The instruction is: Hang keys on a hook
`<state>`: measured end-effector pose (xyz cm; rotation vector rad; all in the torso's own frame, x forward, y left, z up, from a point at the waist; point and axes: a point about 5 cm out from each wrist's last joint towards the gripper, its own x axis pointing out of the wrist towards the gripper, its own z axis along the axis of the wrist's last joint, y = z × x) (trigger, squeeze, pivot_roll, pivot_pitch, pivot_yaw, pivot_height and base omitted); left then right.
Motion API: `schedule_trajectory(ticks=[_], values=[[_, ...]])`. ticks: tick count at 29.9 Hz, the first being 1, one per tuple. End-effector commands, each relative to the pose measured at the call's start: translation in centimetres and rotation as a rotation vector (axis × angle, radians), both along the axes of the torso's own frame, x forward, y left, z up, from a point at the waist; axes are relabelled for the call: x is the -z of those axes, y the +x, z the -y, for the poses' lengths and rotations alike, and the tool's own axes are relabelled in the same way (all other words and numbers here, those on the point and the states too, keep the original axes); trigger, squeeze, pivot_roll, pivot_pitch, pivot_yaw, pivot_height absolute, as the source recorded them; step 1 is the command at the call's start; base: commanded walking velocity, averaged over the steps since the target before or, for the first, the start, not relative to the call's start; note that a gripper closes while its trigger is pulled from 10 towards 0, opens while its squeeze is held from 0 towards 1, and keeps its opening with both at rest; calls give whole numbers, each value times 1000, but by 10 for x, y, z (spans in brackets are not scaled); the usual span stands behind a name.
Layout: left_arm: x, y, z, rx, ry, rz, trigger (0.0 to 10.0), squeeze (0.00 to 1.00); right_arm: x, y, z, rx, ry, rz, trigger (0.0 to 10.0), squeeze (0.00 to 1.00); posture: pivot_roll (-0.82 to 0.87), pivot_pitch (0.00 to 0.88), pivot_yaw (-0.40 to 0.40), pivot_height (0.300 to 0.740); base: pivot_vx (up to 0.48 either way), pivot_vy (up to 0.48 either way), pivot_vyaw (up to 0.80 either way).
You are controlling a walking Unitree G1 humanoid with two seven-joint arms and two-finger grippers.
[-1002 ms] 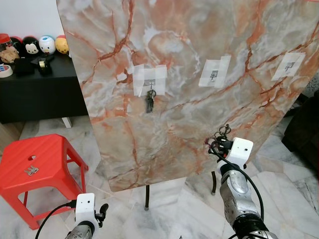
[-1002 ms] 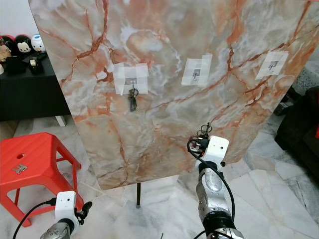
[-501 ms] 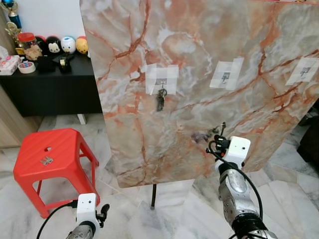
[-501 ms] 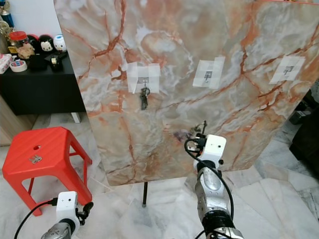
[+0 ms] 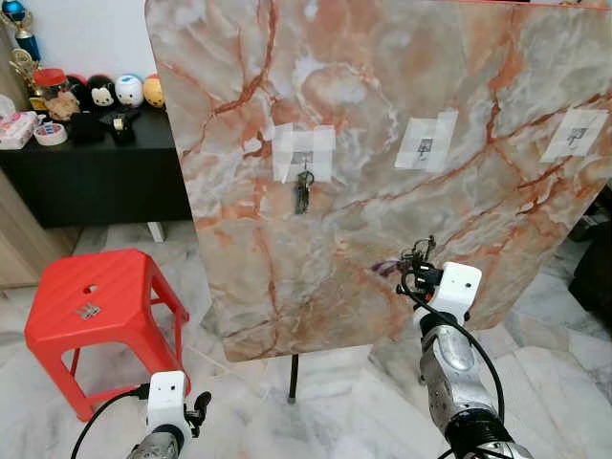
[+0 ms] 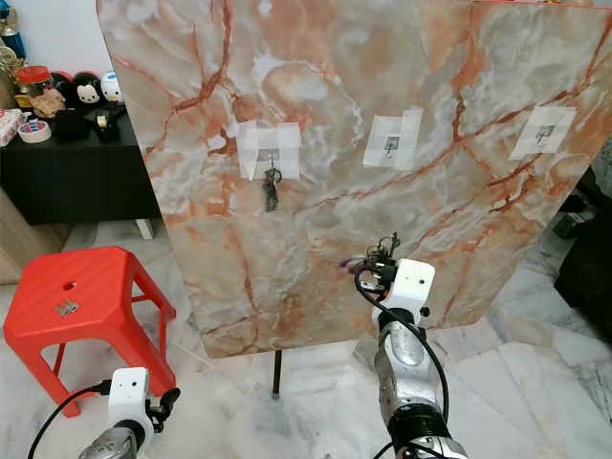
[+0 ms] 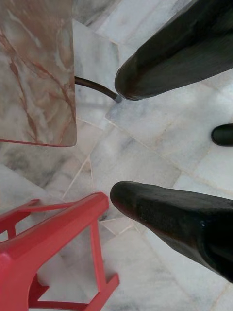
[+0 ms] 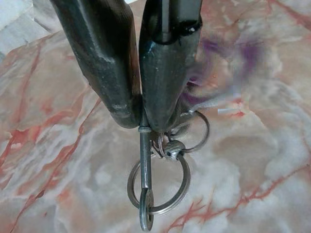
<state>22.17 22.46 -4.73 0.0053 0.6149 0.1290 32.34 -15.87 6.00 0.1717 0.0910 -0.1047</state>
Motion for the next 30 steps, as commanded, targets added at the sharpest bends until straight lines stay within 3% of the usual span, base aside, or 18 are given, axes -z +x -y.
schedule_trajectory(ticks=[1,30], values=[[2,-2,1,3,-6,-19,10000,0,-4,2,4,16,-6,16,10000,0,21,0,-43,740,0,0,0],[3,-3,3,7,-1,-23,10000,0,-2,1,1,11,-3,12,10000,0,23,0,-44,740,257,0,0]])
